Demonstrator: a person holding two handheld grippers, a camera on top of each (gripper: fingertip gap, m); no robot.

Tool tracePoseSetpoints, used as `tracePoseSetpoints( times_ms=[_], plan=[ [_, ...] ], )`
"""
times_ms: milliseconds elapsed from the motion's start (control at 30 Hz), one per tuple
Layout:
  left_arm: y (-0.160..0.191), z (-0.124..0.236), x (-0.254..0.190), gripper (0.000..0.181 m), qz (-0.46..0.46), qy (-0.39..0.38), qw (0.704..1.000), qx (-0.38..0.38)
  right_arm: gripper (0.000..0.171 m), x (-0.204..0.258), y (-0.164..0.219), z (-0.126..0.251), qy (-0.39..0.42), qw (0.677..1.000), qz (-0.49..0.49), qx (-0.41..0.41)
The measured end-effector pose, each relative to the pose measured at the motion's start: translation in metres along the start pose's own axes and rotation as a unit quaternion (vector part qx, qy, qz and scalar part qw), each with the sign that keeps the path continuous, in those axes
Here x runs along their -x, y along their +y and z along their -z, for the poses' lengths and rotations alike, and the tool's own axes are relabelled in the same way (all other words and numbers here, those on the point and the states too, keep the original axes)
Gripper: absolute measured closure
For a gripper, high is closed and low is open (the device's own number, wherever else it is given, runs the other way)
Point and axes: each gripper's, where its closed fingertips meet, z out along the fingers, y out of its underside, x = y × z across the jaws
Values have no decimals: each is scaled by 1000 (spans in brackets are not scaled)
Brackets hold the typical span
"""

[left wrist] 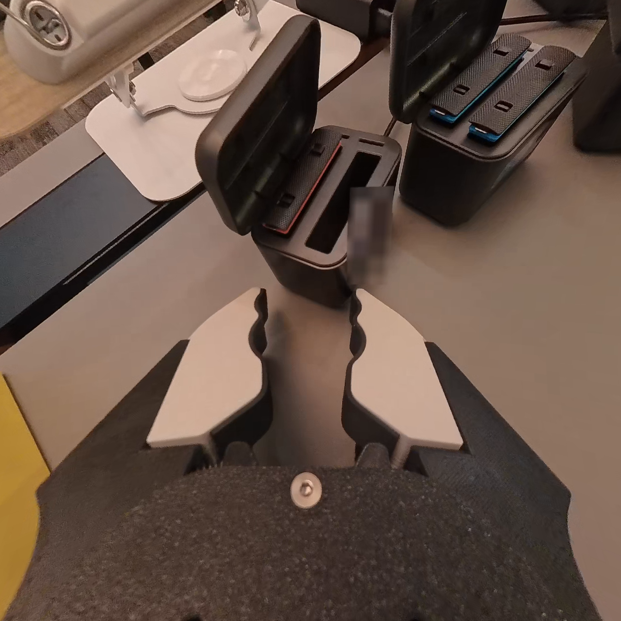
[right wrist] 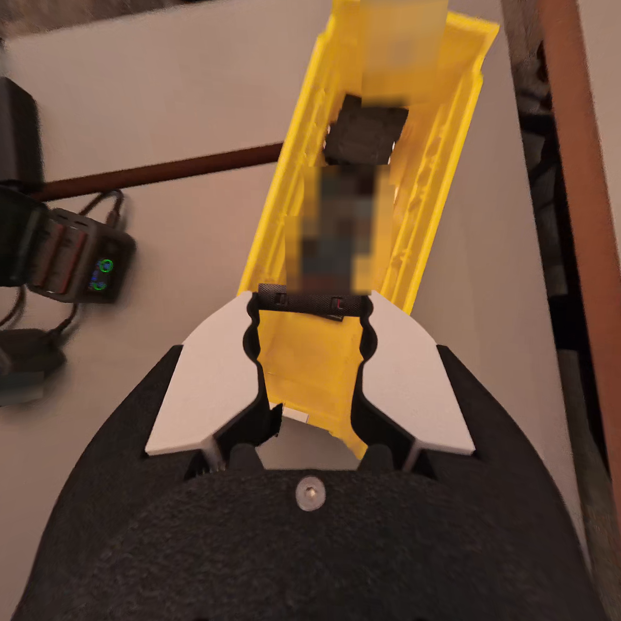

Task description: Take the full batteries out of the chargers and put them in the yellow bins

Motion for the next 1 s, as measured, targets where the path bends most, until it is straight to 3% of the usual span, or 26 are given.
tracePoseSetpoints(
  times_ms=[233, 533, 1000],
  plan=[
    [1, 1, -1, 137, 1, -3, 1000, 0, 113, -2, 30, -35, 31, 995, -25, 94],
    [2, 1, 0, 137, 13, 6, 1000, 6, 113, -11, 42, -54, 83, 985, -45, 145],
    [2, 1, 1, 136, 10, 4, 1000, 4, 112, -16, 40, -53, 89, 986, -61, 128]
  ],
)
